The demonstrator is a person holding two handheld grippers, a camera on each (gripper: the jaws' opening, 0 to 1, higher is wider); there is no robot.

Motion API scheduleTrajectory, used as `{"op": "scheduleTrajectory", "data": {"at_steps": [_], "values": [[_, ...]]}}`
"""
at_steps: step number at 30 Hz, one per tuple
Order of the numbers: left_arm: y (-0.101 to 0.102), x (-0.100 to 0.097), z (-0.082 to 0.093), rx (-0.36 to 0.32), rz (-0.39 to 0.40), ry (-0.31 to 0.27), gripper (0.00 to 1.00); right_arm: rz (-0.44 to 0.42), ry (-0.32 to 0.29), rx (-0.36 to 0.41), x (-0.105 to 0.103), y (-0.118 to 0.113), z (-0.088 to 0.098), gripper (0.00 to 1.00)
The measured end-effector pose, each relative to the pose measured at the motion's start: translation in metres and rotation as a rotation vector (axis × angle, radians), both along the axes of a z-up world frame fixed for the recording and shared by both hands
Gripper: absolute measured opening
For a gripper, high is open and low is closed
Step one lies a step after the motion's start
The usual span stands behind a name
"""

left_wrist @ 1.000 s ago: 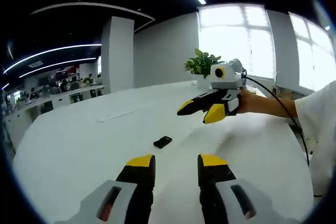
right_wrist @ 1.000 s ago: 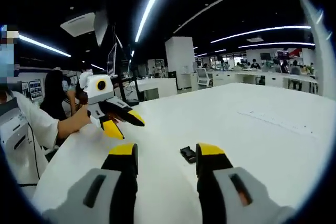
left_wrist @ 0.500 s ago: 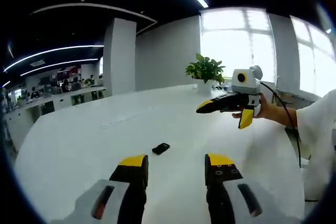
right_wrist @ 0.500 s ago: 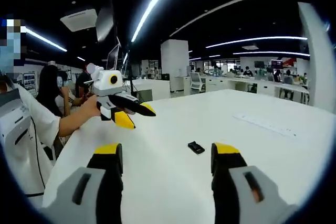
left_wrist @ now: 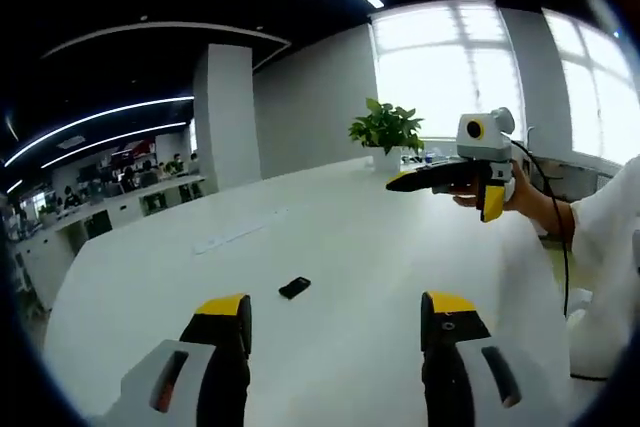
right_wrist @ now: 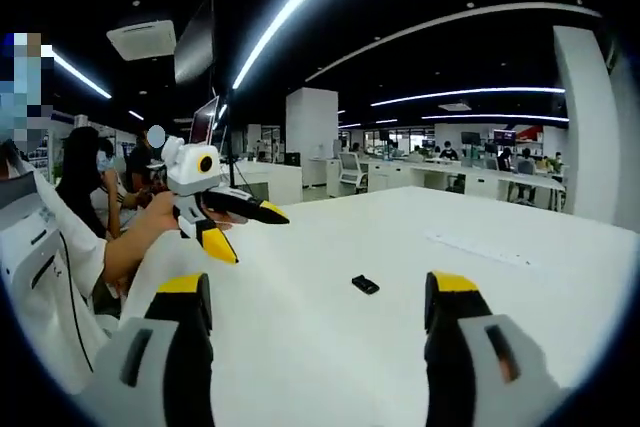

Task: Snap the two parts of the plastic buckle together until the buckle closes and remains connected.

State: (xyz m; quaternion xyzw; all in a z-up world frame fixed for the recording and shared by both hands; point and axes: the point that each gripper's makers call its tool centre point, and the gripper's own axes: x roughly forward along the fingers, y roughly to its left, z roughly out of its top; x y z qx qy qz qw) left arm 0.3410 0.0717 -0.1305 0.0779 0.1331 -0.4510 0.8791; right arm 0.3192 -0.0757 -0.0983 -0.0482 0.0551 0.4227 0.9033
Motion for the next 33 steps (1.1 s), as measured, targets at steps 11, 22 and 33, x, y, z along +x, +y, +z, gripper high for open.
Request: {"op": "scheduleTrajectory", "data": {"at_steps": [11,22,33], "values": [[0.008,-0.014,0.014,-0.094,0.045,-0.014,0.73,-0.101,-0.001,-0.044,-0.009,-0.019,-0.002,1.0],[0.024,-0.021,0.027,-0.158,0.109,-0.036,0.8,-0.156,-0.064,-0.013,-0.037,-0.025,0.015,1.0],[0.045,-0.029,0.022,-0.13,0.206,-0.046,0.93,-0.182,-0.105,0.002,-0.073,-0.019,0.02,1.0]]}}
